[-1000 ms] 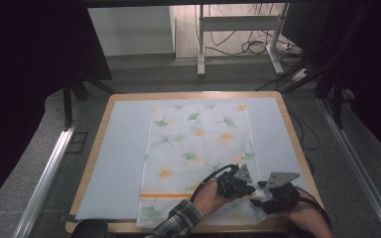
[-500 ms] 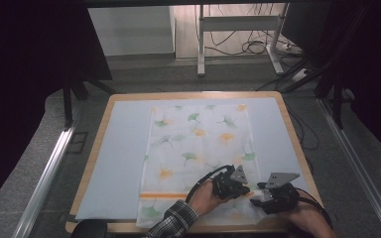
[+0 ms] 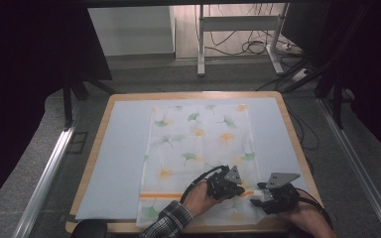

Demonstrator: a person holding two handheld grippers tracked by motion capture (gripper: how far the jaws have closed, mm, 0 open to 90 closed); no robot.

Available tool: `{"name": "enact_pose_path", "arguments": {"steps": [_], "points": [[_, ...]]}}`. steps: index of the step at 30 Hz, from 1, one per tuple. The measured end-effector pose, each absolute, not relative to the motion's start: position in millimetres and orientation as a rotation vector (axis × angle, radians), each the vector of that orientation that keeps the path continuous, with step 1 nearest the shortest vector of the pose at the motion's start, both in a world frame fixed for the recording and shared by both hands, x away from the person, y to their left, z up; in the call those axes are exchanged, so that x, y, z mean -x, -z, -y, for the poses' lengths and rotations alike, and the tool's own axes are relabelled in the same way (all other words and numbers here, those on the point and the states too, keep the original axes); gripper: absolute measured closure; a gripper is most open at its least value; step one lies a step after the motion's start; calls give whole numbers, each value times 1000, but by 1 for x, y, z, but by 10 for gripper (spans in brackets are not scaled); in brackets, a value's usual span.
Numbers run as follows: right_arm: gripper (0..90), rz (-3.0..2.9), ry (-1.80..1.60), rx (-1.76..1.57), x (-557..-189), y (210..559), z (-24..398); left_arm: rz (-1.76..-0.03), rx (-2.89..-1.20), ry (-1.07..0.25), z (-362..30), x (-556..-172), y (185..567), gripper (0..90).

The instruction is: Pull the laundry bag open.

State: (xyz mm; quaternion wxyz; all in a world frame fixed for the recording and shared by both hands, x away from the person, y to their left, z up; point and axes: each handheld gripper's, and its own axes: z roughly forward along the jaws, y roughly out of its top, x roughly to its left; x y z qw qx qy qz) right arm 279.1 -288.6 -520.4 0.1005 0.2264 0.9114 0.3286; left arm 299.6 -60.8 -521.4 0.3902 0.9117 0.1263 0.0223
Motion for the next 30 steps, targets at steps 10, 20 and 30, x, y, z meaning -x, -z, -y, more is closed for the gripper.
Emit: {"name": "enact_pose_path", "arguments": {"steps": [10, 20, 30], "points": [[348, -2690, -974, -677, -279, 521, 289, -354, -2327, -69, 38, -297, 515, 900], [349, -2689, -979, -680, -279, 521, 289, -382, -2331, -83, 18, -291, 517, 900], [350, -2688, -975, -687, -279, 520, 289, -415, -2328, -96, -7, -290, 519, 900]]}}
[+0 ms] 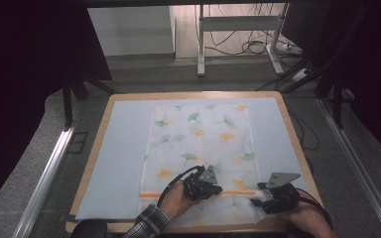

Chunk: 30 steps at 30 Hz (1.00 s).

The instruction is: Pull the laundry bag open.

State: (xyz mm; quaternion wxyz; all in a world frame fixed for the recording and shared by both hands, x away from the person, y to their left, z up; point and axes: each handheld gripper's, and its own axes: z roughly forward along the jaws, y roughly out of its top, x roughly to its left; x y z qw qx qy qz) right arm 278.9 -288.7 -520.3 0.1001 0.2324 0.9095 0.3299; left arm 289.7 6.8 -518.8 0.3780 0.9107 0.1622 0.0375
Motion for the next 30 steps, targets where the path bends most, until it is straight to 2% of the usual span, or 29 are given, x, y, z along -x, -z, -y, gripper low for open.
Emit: {"name": "enact_pose_path", "arguments": {"steps": [30], "points": [[349, -2675, -983, -712, -278, 521, 288, -497, -2290, -83, -41, -283, 520, 900]]}}
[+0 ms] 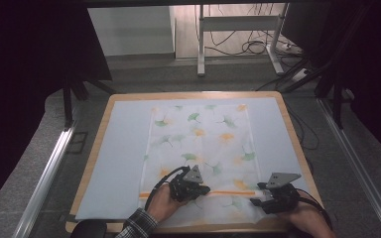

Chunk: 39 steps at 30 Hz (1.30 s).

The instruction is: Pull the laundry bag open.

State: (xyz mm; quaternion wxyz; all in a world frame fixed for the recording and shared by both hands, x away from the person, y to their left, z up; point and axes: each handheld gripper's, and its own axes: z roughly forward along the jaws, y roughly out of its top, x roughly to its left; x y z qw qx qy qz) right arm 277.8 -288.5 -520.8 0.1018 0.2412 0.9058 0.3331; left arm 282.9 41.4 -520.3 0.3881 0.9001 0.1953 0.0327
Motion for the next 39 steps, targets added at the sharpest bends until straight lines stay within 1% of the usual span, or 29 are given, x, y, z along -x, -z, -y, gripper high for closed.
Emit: {"name": "enact_pose_path", "arguments": {"steps": [39], "points": [[350, -2666, -995, -735, -277, 521, 289, -585, -2263, -100, -79, -276, 515, 900]]}}
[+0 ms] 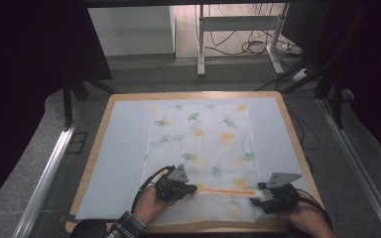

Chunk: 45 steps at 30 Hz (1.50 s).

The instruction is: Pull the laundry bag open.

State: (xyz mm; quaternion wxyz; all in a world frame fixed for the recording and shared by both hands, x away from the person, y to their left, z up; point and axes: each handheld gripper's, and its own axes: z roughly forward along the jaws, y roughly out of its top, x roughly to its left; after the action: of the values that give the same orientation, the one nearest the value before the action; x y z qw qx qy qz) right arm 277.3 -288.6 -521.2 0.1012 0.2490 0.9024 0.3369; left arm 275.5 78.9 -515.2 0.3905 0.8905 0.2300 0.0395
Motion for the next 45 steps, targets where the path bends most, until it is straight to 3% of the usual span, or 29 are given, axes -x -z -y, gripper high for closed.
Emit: {"name": "enact_pose_path", "arguments": {"steps": [27, 45], "points": [[349, -2657, -996, -748, -277, 521, 288, -624, -2318, -104, -102, -273, 511, 900], [350, -2656, -1000, -752, -277, 521, 288, -706, -2239, -142, -138, -267, 513, 900]]}}
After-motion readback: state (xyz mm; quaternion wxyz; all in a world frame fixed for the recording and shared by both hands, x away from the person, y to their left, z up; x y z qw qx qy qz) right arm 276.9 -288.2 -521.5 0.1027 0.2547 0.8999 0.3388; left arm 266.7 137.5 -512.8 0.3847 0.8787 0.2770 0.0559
